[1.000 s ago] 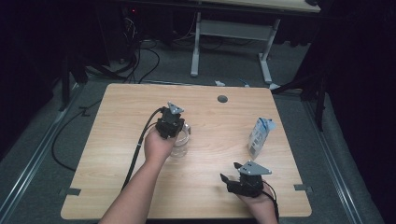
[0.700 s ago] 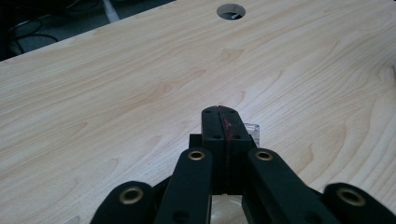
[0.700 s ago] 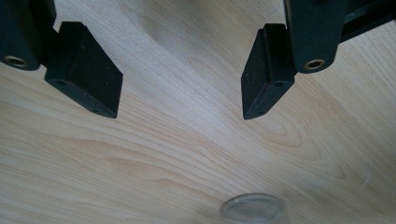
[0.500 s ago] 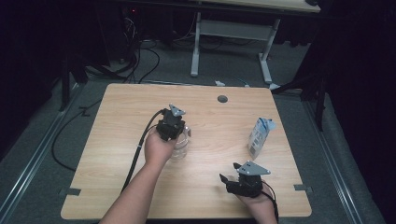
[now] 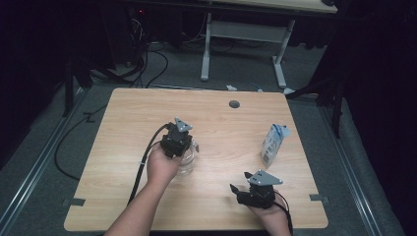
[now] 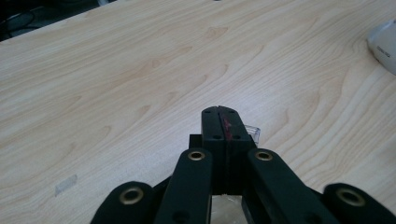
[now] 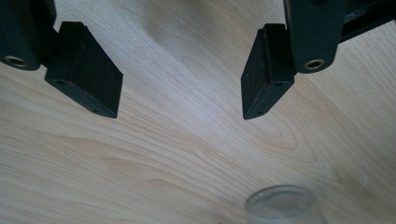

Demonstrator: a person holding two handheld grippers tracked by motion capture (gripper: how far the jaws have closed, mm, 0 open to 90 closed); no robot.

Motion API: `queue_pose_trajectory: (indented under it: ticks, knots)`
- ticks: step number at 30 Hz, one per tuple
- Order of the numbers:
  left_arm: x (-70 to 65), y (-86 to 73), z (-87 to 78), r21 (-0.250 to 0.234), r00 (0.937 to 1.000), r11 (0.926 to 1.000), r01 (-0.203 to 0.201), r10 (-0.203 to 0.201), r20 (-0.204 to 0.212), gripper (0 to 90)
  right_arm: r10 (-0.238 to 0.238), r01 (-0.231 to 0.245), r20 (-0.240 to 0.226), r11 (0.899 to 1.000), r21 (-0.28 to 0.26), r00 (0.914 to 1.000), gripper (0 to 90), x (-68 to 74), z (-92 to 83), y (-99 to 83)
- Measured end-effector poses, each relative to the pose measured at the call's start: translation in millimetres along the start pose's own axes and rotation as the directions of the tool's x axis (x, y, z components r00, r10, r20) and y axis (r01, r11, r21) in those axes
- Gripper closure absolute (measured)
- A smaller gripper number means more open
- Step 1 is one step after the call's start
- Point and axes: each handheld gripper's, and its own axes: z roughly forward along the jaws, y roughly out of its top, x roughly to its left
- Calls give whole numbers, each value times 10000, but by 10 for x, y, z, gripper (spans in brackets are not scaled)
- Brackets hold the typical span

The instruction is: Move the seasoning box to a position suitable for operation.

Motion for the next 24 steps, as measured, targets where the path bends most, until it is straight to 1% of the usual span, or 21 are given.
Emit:
queue_pose_trajectory:
  ticks: [3, 6, 7, 8, 9, 10, 11, 12, 14, 15, 16, 17, 18, 19, 20, 21, 22, 23, 24]
  knots:
    - [-9, -51, -52, -32, 9999, 10000, 55, -55, 163, 900, -48, 48, 15, 10000, 3, 10000, 298, 10, 2, 3]
    - [-46, -106, -114, -37, 9996, 10000, -2, 3, 271, 900, -91, 91, 0, 10000, 22, 10000, 298, 23, 7, 2]
    - [-54, -124, -134, -57, 9994, 10000, -25, 27, 343, 900, -85, 85, 4, 9999, 55, 10000, 298, 28, 5, 2]
    - [-61, -142, -156, -49, 9987, 10000, 37, -34, 500, 900, -89, 89, -2, 10000, 33, 10000, 298, 31, 8, 2]
    - [-61, -147, -173, -95, 9983, 9999, 89, -83, 580, 900, -116, 117, -21, 9999, 35, 9999, 298, 33, 8, 4]
    - [-49, -146, -225, -343, 9973, 9992, 192, -168, 710, 900, -120, 120, -26, 9999, 25, 9999, 298, 36, 10, 5]
    - [-49, -146, -225, -343, 9973, 9992, 192, -168, 710, 900, -143, 143, -44, 9999, 20, 9999, 297, 38, 12, 5]
    - [-12, -145, -329, -823, 9972, 9962, 283, -224, 718, 900, -152, 152, -47, 9999, 30, 9999, 297, 41, 14, 4]
    - [66, -176, -443, -1194, 9976, 9922, 366, -291, 636, 900, -174, 174, -49, 9998, 54, 9998, 297, 45, 15, 1]
    - [66, -176, -443, -1194, 9976, 9922, 366, -291, 636, 900, -173, 173, -53, 9998, 56, 9998, 297, 47, 15, -2]
    - [159, -258, -545, -1491, 9987, 9881, 387, -334, 377, 900, -180, 180, -59, 9998, 71, 9998, 297, 46, 16, -4]
    - [159, -258, -545, -1491, 9987, 9881, 387, -334, 377, 900, -163, 164, -51, 9998, 82, 9999, 297, 46, 18, -5]
    - [239, -350, -597, -1688, 9984, 9842, 539, -501, 267, 900, -158, 158, -45, 9998, 89, 9999, 301, 46, 21, -6]
    - [282, -408, -612, -1699, 9981, 9836, 609, -582, 207, 900, -147, 148, -56, 9998, 98, 9999, 309, 45, 23, -7]
    - [327, -484, -621, -1701, 9982, 9837, 588, -596, 4, 900, -148, 148, -87, 9999, 85, 9999, 315, 44, 24, -9]
    - [327, -484, -621, -1701, 9982, 9837, 588, -596, 4, 900, -148, 148, -87, 9999, 85, 9999, 315, 44, 24, -9]
    - [404, -596, -609, -1670, 9971, 9834, 705, -742, -161, 900, -165, 166, -117, 9998, 68, 9998, 334, 46, 27, -12]
    - [463, -654, -576, -1807, 9978, 9814, 643, -655, -8, 900, -161, 162, -121, 9999, 55, 9998, 340, 48, 27, -12]
    - [490, -736, -538, -1767, 9949, 9791, 1008, -980, 244, 900, -184, 185, -117, 9998, 35, 9998, 339, 48, 29, -13]
